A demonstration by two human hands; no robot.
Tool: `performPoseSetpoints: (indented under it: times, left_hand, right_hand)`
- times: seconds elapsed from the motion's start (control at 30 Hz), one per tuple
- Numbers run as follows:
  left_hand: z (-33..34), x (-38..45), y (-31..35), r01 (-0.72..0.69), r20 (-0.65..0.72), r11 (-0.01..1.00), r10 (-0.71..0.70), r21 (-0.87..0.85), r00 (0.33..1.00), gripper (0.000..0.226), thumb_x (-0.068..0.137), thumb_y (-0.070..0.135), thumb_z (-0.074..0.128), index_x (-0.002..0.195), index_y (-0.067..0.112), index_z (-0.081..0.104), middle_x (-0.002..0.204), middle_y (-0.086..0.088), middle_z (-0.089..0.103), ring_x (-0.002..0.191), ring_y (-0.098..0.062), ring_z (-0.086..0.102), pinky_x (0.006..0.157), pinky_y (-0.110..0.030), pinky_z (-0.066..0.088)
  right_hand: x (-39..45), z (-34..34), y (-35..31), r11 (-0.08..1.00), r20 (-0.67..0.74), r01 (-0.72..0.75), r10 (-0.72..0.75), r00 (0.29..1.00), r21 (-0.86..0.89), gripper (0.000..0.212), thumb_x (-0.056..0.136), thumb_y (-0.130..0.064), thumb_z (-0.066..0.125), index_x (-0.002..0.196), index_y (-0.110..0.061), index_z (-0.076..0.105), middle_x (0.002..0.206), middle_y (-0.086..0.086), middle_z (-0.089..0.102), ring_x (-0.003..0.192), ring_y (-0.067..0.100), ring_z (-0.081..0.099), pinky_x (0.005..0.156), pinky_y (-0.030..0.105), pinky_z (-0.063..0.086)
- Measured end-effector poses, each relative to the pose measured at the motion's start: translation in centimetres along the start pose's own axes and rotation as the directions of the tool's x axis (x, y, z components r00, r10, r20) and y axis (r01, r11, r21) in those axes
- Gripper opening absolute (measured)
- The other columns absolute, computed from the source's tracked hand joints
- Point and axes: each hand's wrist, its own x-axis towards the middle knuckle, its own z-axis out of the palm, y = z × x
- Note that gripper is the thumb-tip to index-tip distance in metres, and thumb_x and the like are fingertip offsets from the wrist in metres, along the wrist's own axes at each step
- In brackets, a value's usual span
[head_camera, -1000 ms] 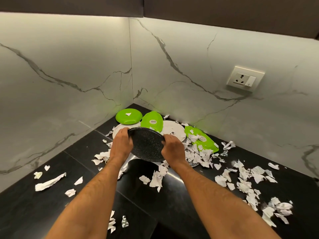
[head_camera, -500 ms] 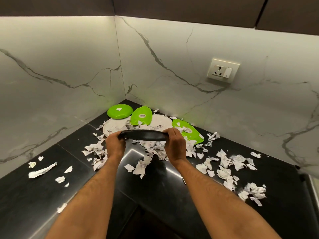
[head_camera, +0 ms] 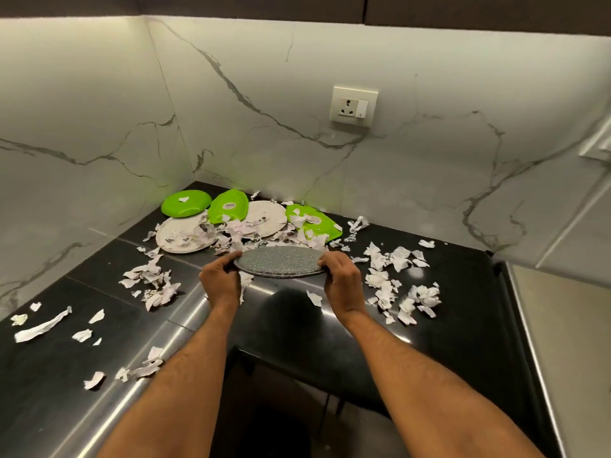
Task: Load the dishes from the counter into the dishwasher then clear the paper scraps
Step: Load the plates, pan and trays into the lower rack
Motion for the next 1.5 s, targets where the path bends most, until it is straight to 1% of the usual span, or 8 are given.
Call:
performPoseSetpoints:
  times: [0.13,0.33,0.47,1.03,1.1,1.2,1.3,1.5]
  left_hand:
    - [-0.6,-3.3,0.7,-0.028,0.094,0.999,0.031,-0.034,0.995,0.043,0.078,-0.016,0.058,0.107,0.009,0.078,0.090,-0.008,0.076,0.074,-0.018,0.067,0.060,-0.013,0.043]
    - [-2.6,-9.9,1.5,-0.096,0.198,0.987,0.121,-0.131,0.973,0.034,0.080,-0.010,0.066,0.105,0.008,0.079,0.096,-0.006,0.076,0.086,-0.010,0.070,0.073,-0.004,0.045]
    - [-3.4,-15.1,2.3,-0.167,0.292,0.979,0.195,-0.119,0.936,0.027,0.083,-0.003,0.071,0.105,0.011,0.079,0.097,-0.005,0.077,0.085,-0.013,0.070,0.078,-0.021,0.052]
    - [3.3,-42.0,1.0,-0.154,0.637,0.987,0.141,-0.036,0.758,0.017,0.085,0.009,0.075,0.101,0.014,0.080,0.090,-0.007,0.077,0.085,-0.023,0.071,0.087,-0.035,0.056]
    - [4.9,-47.0,0.2,-0.176,0.675,0.984,0.155,-0.038,0.721,0.020,0.083,0.003,0.073,0.096,0.017,0.080,0.088,-0.002,0.077,0.083,-0.020,0.071,0.085,-0.029,0.056]
    - [6.4,-55.0,-0.3,-0.224,0.719,0.974,0.171,-0.021,0.674,0.032,0.079,-0.009,0.063,0.096,0.011,0.080,0.090,-0.002,0.077,0.082,-0.011,0.066,0.078,0.002,0.037]
    - [7.6,-62.4,-1.2,-0.245,0.753,0.969,0.144,0.023,0.642,0.033,0.081,-0.009,0.061,0.101,0.009,0.079,0.092,-0.005,0.077,0.083,-0.010,0.066,0.078,0.005,0.033]
    - [11.1,-76.4,-4.3,-0.252,0.821,0.966,0.092,0.064,0.563,0.034,0.078,-0.009,0.064,0.101,0.009,0.081,0.091,-0.009,0.078,0.082,-0.022,0.072,0.084,-0.026,0.052]
  right_hand:
    - [-3.8,-3.5,-1.6,0.998,-0.073,-0.058,0.056,0.996,-0.017,0.026,0.082,0.017,0.065,0.095,-0.005,0.069,0.093,0.011,0.068,0.085,0.024,0.064,0.077,0.034,0.057]
    - [-11.7,-8.4,-4.0,0.978,-0.143,-0.171,0.154,0.978,-0.116,0.031,0.085,0.015,0.064,0.105,-0.007,0.070,0.099,0.008,0.070,0.091,0.019,0.064,0.086,0.027,0.053]
    - [-17.3,-12.5,-5.2,0.958,-0.183,-0.251,0.225,0.957,-0.138,0.028,0.085,0.013,0.064,0.104,-0.007,0.070,0.099,0.006,0.070,0.090,0.019,0.064,0.086,0.022,0.049]
    - [-43.2,-28.2,-0.8,0.777,-0.310,-0.590,0.518,0.797,-0.219,0.017,0.090,0.000,0.064,0.105,-0.005,0.070,0.100,0.008,0.068,0.093,0.025,0.061,0.085,0.034,0.050]
    - [-48.0,-30.5,1.0,0.733,-0.314,-0.629,0.552,0.773,-0.259,0.018,0.089,-0.001,0.066,0.105,-0.007,0.071,0.100,0.006,0.066,0.095,0.025,0.058,0.084,0.036,0.050]
    - [-54.9,-33.8,3.7,0.650,-0.332,-0.683,0.596,0.731,-0.334,0.018,0.085,0.000,0.070,0.101,-0.008,0.072,0.098,0.005,0.064,0.093,0.027,0.057,0.079,0.039,0.050]
    - [-60.2,-37.0,6.4,0.572,-0.383,-0.779,0.679,0.626,-0.258,0.016,0.086,0.001,0.071,0.101,-0.006,0.074,0.099,0.006,0.064,0.086,0.025,0.062,0.076,0.034,0.051]
    - [-68.7,-42.8,12.3,0.410,-0.516,-0.907,0.800,0.306,0.097,0.022,0.084,0.005,0.062,0.098,-0.004,0.076,0.098,0.006,0.072,0.090,0.014,0.065,0.089,0.034,0.055]
